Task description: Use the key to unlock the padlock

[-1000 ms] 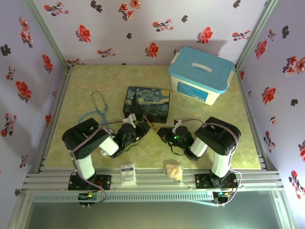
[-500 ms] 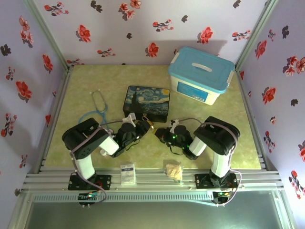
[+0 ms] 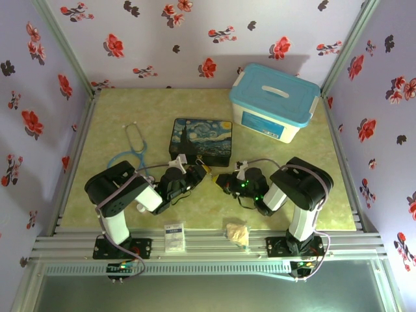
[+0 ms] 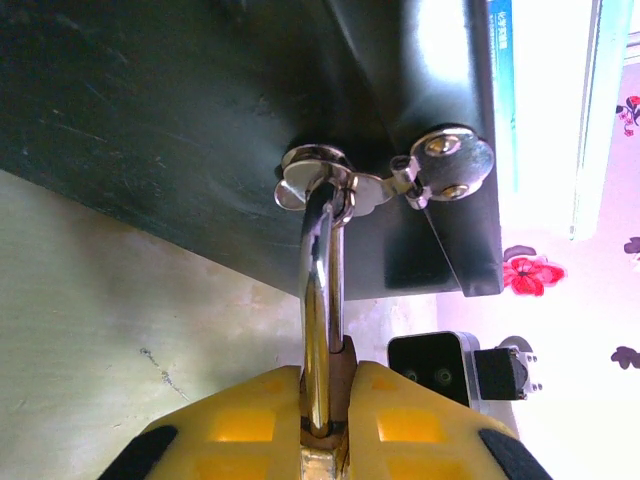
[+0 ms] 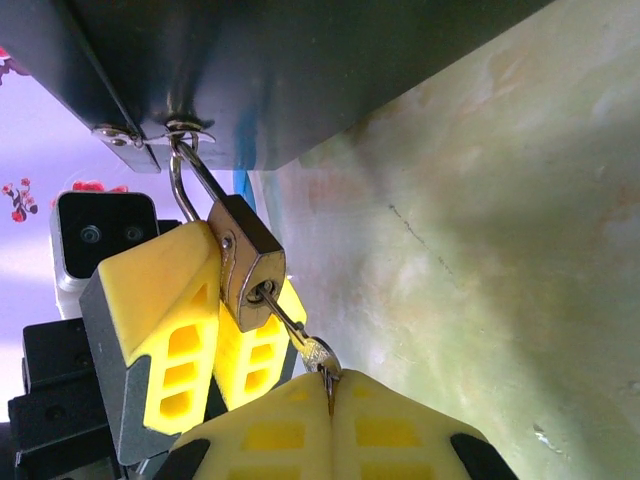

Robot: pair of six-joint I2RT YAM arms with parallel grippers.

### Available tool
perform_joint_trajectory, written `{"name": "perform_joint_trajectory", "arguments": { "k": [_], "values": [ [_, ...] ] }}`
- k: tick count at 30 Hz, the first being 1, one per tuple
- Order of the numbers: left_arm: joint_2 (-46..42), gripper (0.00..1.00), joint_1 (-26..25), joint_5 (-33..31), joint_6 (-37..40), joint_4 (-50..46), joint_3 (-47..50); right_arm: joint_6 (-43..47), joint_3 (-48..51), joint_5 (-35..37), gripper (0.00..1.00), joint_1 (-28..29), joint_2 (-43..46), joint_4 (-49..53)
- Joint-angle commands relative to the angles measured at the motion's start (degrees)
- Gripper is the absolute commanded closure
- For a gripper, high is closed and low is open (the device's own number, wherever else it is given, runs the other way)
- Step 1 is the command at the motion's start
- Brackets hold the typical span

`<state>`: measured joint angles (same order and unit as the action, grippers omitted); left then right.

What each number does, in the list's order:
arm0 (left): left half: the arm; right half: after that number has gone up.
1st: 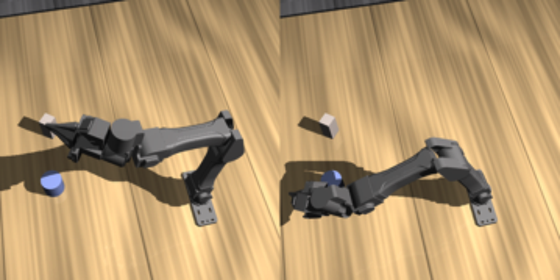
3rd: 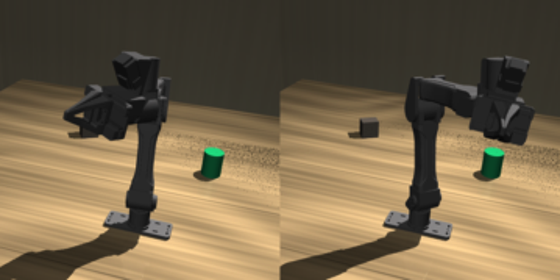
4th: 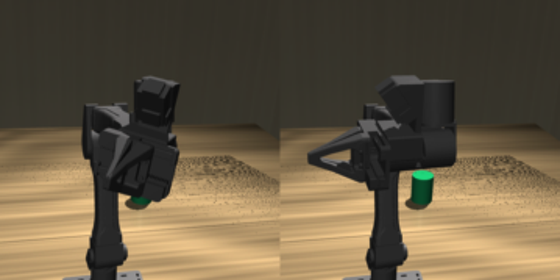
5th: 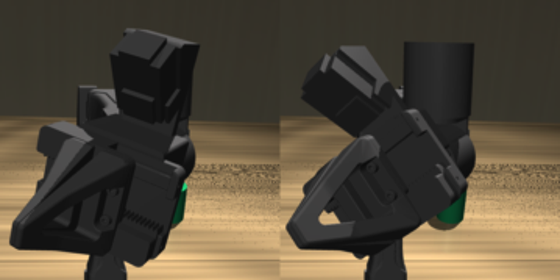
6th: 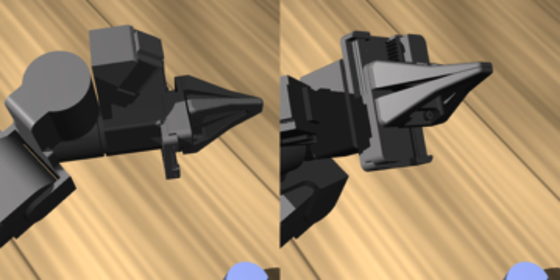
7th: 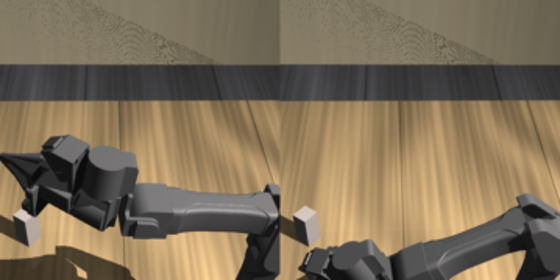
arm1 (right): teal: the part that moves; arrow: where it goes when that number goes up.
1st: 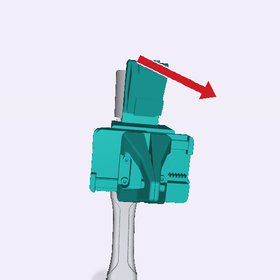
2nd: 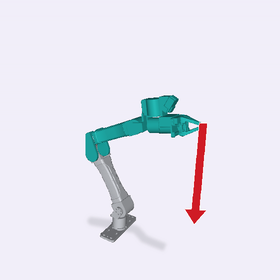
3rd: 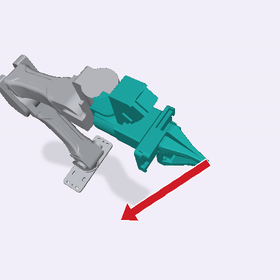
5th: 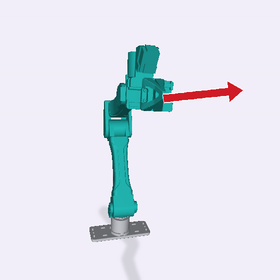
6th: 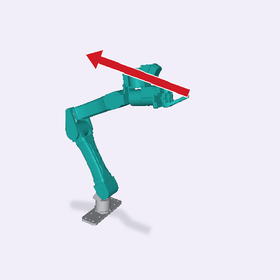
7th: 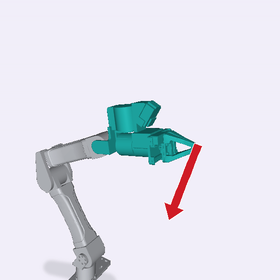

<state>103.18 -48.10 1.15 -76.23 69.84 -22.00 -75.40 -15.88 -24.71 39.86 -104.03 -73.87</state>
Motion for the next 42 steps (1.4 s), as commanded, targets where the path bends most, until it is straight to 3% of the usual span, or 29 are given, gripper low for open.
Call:
{"name": "perform_joint_trajectory", "arguments": {
  "k": [1, 12, 24, 42],
  "values": [
    [0.9, 1.0, -1.1, 2.9, 0.8, 2.5, -0.3, 1.1, -1.9, -1.8, 1.0, 0.4, 0.9, -5.5],
    [1.0, 1.0, -1.2, 3.5, 1.2, 1.6, -0.2, 0.6, -2.4, -4.1, 1.0, -2.7, 1.9, -5.5],
    [1.1, 1.0, -1.7, 4.8, 1.5, 1.3, -0.9, -0.7, -6.5, -6.4, 1.0, -2.5, 0.7, -5.4],
    [-0.1, 1.0, -2.4, 7.5, 1.6, 1.3, -0.2, 3.7, -10.8, -6.8, 1.0, -4.7, 0.7, 2.8]
  ]
}}
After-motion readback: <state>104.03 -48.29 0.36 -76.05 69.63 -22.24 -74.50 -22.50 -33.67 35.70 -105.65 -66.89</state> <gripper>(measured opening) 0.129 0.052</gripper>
